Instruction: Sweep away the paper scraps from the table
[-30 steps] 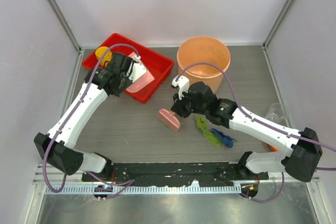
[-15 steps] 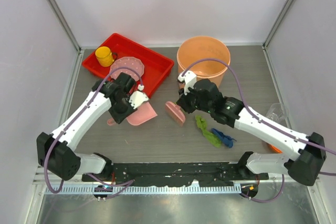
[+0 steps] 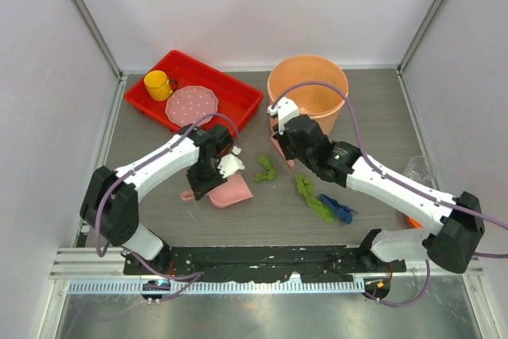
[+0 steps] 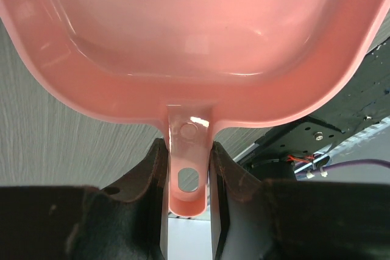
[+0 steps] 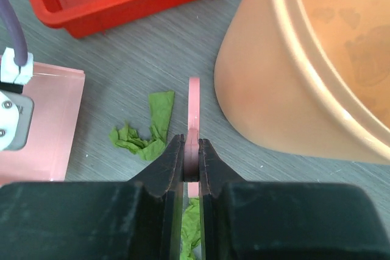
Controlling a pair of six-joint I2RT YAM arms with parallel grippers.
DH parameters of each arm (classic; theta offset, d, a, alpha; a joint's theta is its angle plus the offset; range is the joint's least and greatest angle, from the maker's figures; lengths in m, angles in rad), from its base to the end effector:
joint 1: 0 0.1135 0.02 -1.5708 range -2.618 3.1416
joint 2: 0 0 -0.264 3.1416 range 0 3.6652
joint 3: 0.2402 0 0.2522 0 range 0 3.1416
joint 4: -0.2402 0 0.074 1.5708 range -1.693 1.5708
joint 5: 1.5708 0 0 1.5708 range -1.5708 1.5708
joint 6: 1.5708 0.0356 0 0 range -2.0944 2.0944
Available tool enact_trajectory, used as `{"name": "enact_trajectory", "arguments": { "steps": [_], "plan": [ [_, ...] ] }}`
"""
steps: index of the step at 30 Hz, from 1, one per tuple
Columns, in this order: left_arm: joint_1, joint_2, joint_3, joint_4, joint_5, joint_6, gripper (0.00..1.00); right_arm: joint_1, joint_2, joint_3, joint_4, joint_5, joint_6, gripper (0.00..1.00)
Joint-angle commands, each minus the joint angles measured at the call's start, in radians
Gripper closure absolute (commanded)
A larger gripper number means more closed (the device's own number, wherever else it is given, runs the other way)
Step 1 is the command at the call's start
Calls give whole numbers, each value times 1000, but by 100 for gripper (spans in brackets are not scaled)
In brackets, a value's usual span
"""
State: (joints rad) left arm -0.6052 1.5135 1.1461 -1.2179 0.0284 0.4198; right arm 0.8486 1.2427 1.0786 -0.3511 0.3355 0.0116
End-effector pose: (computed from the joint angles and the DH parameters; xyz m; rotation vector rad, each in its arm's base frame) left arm 0.2079 -0.1450 0.2355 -1.5317 -2.7230 0.0421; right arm 0.1939 0.2024 0.3296 -0.6481 1.9551 0.1827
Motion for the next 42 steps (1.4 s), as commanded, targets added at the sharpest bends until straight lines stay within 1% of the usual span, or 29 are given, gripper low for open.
{"name": "enact_trajectory", "arguments": {
  "steps": [1,2,5,9,10,12,14,17,19,20,23,26,28,29,30,32,33,35,36,38,39,42],
  "plan": [
    [-27,66,-14,41,-11,-18,100,3,52,-3,75,37,-30,99],
    [-28,76,-20,47,-19,-16,100,3,61,-3,75,33,-27,99],
    [-54,114,-29,86,-129,-19,100,3,90,-6,93,-9,-13,99],
    [-73,171,-8,116,-113,-18,100,3,104,-9,141,-101,60,99],
    [-73,186,-6,130,-122,-19,100,3,109,-12,165,-145,94,99],
    [-73,200,-14,170,-154,-15,100,3,104,-25,191,-185,125,99],
    [-71,217,-23,193,-154,-9,100,3,106,-35,227,-237,177,99],
    [-71,226,-25,213,-145,-12,100,3,113,-34,250,-322,227,99],
    [-73,231,-22,222,-136,-13,100,1,112,-36,283,-413,247,99],
    [-73,229,-22,230,-130,-13,100,3,104,-39,299,-485,269,99],
    [-70,223,-23,241,-105,-9,100,3,90,-36,340,-533,300,99],
    [-50,197,-23,257,-45,-4,100,3,63,-20,313,-491,306,99],
    [-15,174,-29,273,-25,-3,100,3,29,-17,279,-465,297,99],
    [-2,165,-32,291,22,0,100,3,15,-14,265,-446,291,99],
    [21,151,-37,300,30,2,100,3,2,-9,223,-400,277,99],
    [28,142,-49,310,36,8,100,3,-38,15,164,-339,258,99],
    [28,136,-54,310,48,16,100,3,-54,27,94,-247,246,99],
    [27,120,-63,320,59,19,100,1,-94,61,22,-189,208,99],
    [27,117,-66,325,61,13,100,1,-106,75,-59,-161,194,99],
    [25,114,-66,321,70,13,100,3,-135,122,-145,-109,159,99],
    [24,113,-68,320,68,13,100,1,-144,138,-231,-92,153,99],
    [13,113,-74,322,62,19,100,1,-173,168,-362,-7,157,99]
  ]
}}
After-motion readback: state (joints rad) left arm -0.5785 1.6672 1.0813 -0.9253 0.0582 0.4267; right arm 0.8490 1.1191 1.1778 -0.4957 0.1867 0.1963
